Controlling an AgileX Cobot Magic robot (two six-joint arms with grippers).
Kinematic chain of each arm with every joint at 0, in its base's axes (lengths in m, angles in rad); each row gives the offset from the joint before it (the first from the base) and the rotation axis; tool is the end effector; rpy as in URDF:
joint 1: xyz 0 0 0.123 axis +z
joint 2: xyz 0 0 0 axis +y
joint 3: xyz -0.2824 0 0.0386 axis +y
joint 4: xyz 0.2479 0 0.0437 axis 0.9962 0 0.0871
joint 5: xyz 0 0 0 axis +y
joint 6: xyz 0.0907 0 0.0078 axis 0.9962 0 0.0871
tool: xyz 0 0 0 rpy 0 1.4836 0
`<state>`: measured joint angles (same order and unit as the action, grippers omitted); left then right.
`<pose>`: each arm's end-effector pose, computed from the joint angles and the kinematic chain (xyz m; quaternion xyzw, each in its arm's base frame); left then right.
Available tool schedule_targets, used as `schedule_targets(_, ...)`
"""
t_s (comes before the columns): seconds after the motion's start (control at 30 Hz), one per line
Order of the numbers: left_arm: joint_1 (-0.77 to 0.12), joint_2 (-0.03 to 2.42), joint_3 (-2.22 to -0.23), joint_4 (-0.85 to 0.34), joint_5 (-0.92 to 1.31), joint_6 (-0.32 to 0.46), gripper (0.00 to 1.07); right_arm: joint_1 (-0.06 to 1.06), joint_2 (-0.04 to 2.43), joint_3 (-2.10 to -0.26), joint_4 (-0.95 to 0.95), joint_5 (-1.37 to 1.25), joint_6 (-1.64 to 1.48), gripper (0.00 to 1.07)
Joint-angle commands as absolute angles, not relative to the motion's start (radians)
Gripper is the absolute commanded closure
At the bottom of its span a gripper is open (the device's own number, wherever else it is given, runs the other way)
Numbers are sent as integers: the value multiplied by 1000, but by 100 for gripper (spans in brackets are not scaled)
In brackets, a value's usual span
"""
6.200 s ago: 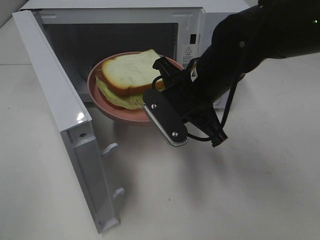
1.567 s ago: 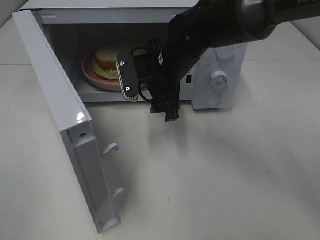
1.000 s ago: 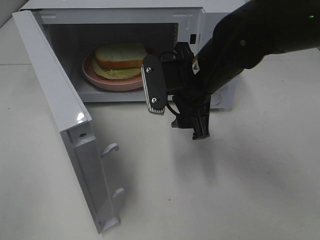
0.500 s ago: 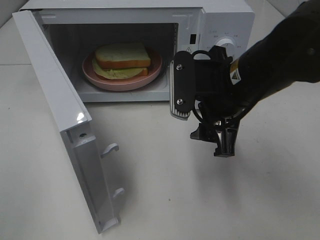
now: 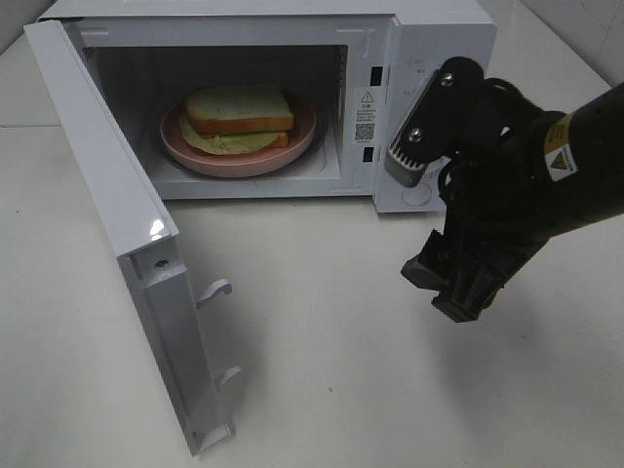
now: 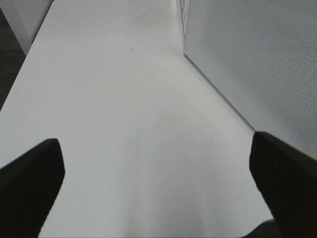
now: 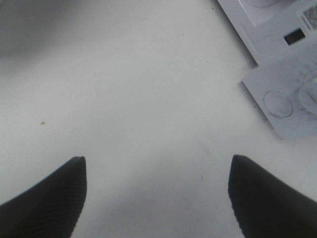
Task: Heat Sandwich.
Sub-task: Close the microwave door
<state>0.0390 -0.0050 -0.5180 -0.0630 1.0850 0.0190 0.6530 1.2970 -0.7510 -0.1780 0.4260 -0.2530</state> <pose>-0.0086 -0.0054 0.2803 -0.0066 0.8531 -0.0163 0.5214 0.2052 0.1485 0.2439 -0.4680 0.8155 0.0060 0.3406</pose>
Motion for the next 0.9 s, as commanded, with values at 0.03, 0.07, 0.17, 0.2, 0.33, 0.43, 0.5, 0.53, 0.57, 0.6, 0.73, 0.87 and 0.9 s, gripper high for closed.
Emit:
schedule_targets(0.03, 40, -27, -517, -59, 1072, 16, 10, 654, 1240, -746, -176, 497, -125, 31)
schedule_targets(0.07, 40, -27, -517, -59, 1072, 16, 10, 654, 1209, -746, -176, 528, -69, 31)
schedule_targets(0.17, 40, -27, -517, -59, 1072, 16, 10, 654, 1180, -746, -176, 556, -29, 31)
schedule_targets(0.2, 40, -27, -517, -59, 1072, 16, 10, 654, 1149, -746, -176, 587, 0, 31)
schedule_targets(0.33, 40, -27, -517, -59, 1072, 16, 10, 654, 1098, -746, -176, 637, 35, 31)
schedule_targets(0.43, 40, -27, -517, -59, 1072, 16, 10, 654, 1027, -746, -176, 705, 70, 31)
schedule_targets(0.5, 40, -27, -517, -59, 1072, 16, 10, 654, 1007, -746, -176, 725, 75, 31)
schedule_targets(0.53, 40, -27, -517, -59, 1072, 16, 10, 654, 972, -746, -176, 768, 80, 31)
schedule_targets(0.57, 40, -27, -517, -59, 1072, 16, 10, 654, 953, -746, -176, 792, 82, 31)
schedule_targets(0.6, 40, -27, -517, -59, 1072, 16, 10, 654, 953, -746, -176, 792, 82, 31)
schedule_targets(0.73, 40, -27, -517, -59, 1072, 16, 10, 654, 853, -746, -176, 903, 82, 31)
schedule_targets(0.87, 40, -27, -517, -59, 1072, 16, 10, 654, 789, -746, -176, 997, 82, 31)
schedule_targets(0.9, 40, -27, -517, -59, 1072, 16, 10, 654, 774, -746, -176, 1022, 82, 31)
